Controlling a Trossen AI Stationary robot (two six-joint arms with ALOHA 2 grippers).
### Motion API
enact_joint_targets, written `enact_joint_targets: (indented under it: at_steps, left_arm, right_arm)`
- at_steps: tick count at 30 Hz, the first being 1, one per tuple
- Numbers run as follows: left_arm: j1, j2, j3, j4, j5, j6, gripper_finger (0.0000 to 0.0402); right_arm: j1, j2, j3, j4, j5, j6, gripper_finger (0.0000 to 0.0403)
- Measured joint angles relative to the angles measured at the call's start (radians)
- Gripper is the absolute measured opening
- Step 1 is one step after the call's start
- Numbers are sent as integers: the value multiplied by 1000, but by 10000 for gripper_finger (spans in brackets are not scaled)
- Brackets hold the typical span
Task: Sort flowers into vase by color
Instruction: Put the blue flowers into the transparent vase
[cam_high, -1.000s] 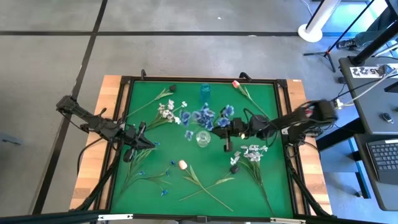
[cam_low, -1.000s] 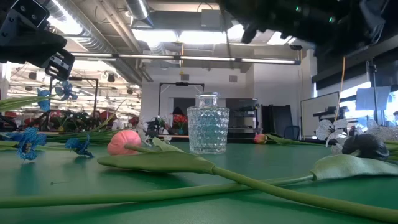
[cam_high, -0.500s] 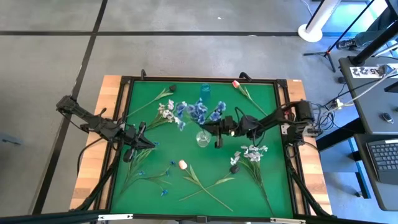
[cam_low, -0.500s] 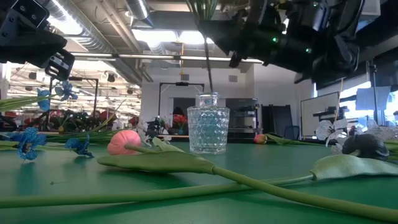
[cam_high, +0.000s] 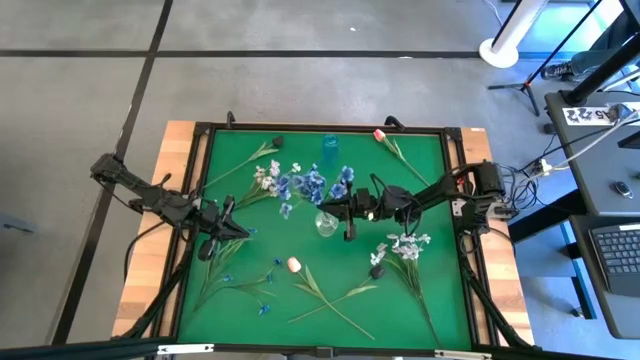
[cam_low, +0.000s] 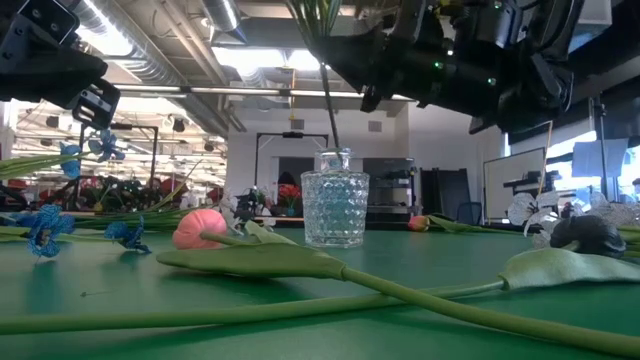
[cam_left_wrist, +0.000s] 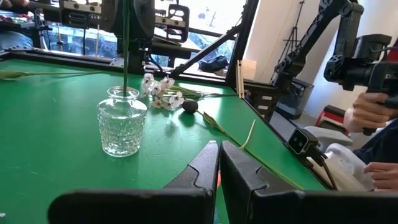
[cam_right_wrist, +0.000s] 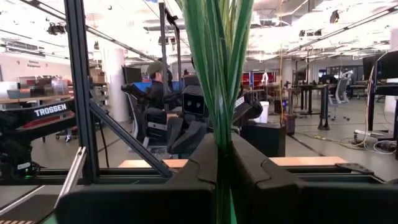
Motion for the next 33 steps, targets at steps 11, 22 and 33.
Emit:
enact_joint_targets:
  at_steps: [11, 22, 33]
  left_arm:
    - [0, 0, 0, 0, 0, 0, 13]
    - [0, 0, 0, 0, 0, 0, 13]
    - [0, 0, 0, 0, 0, 0, 13]
  right_arm:
    - [0, 0, 0, -100, -16, 1, 88]
    - [0, -78, -1, -285, -15, 1, 173]
    - [1, -385, -1, -779, -14, 1, 202]
